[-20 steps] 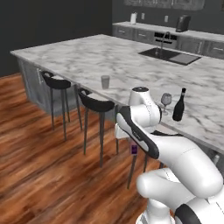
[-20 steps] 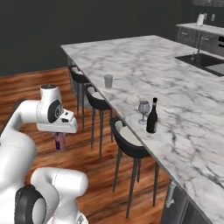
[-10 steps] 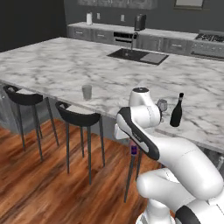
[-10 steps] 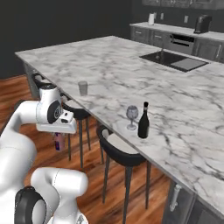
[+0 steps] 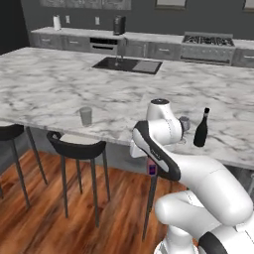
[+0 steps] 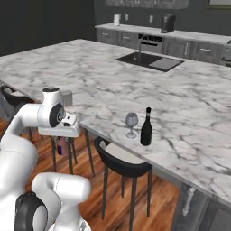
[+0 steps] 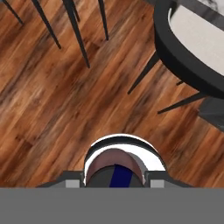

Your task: There is a wine glass and glass cup on the dining counter. Place the wine bottle next to the wine glass and the juice bottle next to the glass cup.

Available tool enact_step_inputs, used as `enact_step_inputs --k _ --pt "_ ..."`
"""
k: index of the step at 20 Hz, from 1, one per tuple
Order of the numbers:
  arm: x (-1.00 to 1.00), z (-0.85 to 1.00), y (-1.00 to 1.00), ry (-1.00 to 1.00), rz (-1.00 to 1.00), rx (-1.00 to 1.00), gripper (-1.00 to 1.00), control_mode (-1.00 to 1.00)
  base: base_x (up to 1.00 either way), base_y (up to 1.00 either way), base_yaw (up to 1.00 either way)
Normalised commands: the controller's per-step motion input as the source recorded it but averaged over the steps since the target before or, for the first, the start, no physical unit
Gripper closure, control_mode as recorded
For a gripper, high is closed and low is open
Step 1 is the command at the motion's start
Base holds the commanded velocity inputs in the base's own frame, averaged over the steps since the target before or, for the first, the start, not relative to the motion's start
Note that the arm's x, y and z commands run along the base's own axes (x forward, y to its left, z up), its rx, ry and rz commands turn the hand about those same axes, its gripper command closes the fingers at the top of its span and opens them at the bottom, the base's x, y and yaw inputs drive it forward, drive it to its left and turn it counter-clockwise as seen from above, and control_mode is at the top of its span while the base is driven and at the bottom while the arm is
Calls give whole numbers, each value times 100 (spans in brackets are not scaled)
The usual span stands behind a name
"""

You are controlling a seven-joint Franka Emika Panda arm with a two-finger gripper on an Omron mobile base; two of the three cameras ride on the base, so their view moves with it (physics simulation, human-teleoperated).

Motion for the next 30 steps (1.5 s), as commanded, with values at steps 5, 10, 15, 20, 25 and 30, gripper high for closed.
enact_step_inputs --k 5,10,15,20,25,30 --pt "0 0 0 0 0 0 100 100 26 50 -32" --pt "0 0 0 0 0 0 100 100 1 58 -27" --pt "0 0 0 0 0 0 100 100 15 57 -32" --pt "0 0 0 0 0 0 100 100 35 34 -6" --pt "0 0 0 0 0 0 100 100 32 58 -6" --pt "0 0 0 0 0 0 100 100 39 42 -4"
